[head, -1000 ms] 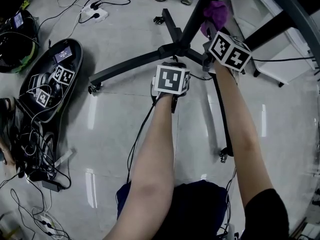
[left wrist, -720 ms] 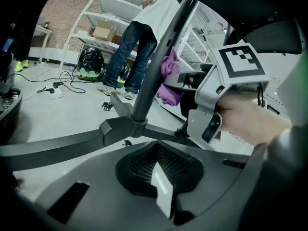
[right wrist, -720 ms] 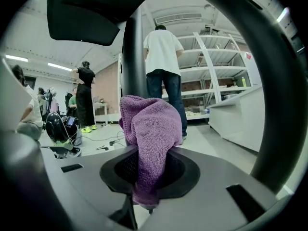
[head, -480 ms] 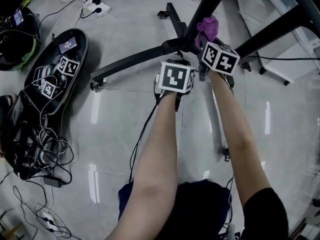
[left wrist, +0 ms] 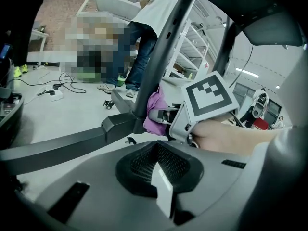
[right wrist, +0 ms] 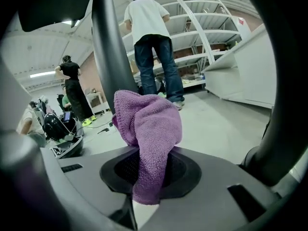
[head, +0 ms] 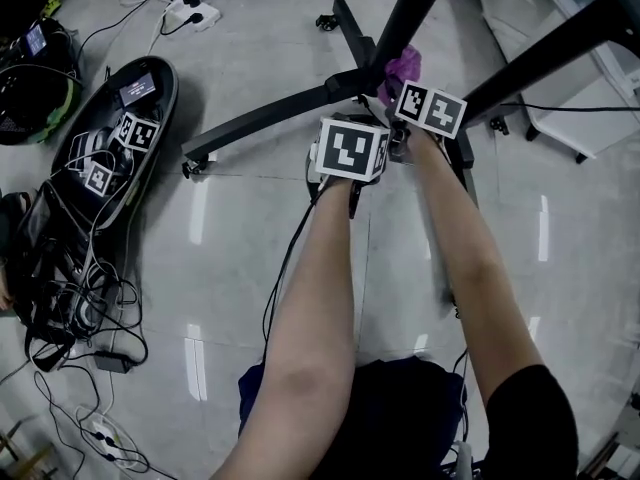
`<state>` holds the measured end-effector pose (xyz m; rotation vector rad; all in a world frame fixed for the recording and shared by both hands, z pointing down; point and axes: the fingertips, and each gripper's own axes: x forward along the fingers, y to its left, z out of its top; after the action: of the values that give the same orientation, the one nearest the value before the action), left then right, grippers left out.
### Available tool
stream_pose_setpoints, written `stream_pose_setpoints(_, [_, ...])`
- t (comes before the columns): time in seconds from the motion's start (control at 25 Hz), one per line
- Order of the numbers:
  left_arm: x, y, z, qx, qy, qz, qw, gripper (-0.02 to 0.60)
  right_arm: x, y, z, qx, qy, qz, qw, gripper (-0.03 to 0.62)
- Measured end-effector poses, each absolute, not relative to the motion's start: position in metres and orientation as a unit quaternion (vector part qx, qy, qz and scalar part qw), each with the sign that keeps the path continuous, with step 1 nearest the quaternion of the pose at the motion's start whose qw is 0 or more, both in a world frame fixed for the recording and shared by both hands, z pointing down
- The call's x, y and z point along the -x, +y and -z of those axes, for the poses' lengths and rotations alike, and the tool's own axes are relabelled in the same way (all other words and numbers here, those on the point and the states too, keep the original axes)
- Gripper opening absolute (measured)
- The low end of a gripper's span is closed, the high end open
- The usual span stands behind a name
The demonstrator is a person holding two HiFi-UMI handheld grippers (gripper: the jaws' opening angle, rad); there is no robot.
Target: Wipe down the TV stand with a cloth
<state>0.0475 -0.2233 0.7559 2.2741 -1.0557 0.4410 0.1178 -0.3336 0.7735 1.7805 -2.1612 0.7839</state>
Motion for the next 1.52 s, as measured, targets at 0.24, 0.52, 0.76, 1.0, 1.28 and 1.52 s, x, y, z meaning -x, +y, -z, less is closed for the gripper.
stream_pose_setpoints(0.24, [-0.05, -0.22, -0.761, -0.855, -0.394, -0.174, 0.289, 0.005, -0.147, -0.325, -0.793, -0.627, -0.705, -0.311, 0.115, 0.089])
stream_pose_setpoints(0.52, [-0.063, -0.223, -0.765, -0.855, -0.396, -0.185, 0.28, 0.005, -0.164, -0.313, -0.801, -0.643, -0.696, -0.281, 0.151, 0.089])
stream_pose_setpoints(0.76, [-0.074, -0.217, -0.762, -0.856, -0.396, -0.178, 0.282, 0.005, -0.18, -0.302, -0.8, -0.665, -0.67, -0.298, 0.144, 0.089])
stream_pose_setpoints(1.0, [-0.078, -0.216, -0.759, -0.855, -0.404, -0.167, 0.28, 0.005, -0.205, -0.29, -0.8, -0.691, -0.633, -0.324, 0.128, 0.089])
stream_pose_setpoints(1.28, [-0.097, -0.211, -0.75, -0.865, -0.392, -0.161, 0.269, 0.005, -0.205, -0.27, -0.789, -0.663, -0.665, -0.317, 0.133, 0.089])
stream_pose_setpoints(1.52, [-0.12, -0.205, -0.732, -0.876, -0.383, -0.153, 0.252, 0.005, -0.208, -0.256, -0.756, -0.64, -0.693, -0.315, 0.104, 0.089])
